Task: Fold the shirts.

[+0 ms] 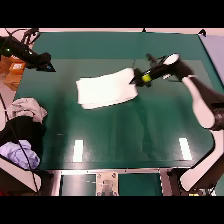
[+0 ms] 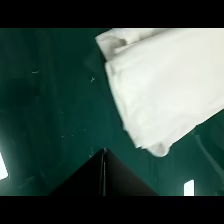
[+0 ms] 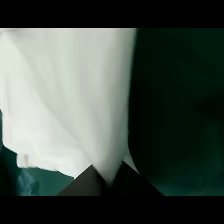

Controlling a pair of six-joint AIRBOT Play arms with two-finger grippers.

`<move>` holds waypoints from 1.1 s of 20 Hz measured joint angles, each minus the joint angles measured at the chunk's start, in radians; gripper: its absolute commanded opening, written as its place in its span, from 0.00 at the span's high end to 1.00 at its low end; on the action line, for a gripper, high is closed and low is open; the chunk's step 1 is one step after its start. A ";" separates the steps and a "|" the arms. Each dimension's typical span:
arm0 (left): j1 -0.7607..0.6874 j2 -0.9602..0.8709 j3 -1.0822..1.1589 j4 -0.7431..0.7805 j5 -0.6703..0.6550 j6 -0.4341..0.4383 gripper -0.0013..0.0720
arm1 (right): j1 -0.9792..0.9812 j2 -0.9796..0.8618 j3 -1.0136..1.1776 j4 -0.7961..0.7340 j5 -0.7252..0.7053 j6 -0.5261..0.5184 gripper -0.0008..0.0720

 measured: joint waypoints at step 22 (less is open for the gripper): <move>0.000 0.000 0.000 -0.002 -0.026 -0.001 0.95 | -1.469 0.692 -0.876 -0.682 -0.079 0.089 0.97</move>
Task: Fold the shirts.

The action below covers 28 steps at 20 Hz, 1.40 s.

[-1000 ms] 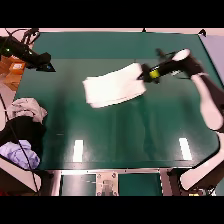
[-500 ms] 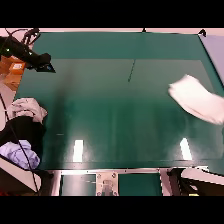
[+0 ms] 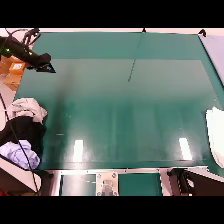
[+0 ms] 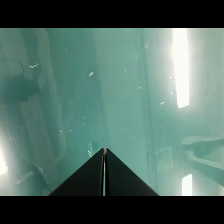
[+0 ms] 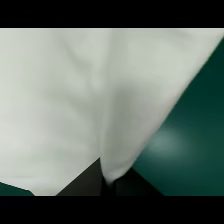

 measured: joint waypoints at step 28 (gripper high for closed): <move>-0.004 0.517 -0.690 0.050 0.207 -0.027 0.95 | 0.899 0.142 0.236 0.264 0.127 -0.008 0.97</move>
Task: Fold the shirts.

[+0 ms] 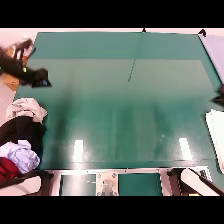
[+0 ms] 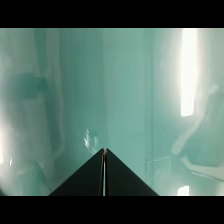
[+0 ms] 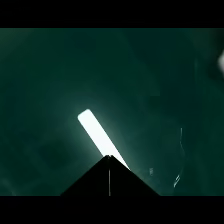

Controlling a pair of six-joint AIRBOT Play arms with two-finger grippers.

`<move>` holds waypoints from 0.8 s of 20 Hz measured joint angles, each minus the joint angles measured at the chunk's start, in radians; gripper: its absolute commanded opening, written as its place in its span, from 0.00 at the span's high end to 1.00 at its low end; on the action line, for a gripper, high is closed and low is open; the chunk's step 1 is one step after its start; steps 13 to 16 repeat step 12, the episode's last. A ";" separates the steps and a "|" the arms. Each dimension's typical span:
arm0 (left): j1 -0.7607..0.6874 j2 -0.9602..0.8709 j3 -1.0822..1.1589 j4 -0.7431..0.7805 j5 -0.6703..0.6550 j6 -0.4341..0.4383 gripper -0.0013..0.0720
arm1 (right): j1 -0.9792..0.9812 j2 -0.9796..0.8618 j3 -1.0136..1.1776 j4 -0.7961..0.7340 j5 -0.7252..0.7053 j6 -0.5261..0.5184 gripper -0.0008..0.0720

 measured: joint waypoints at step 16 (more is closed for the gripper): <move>0.000 0.320 -0.439 0.003 0.104 0.005 0.95 | 0.493 0.143 -0.379 0.026 -0.150 0.076 0.97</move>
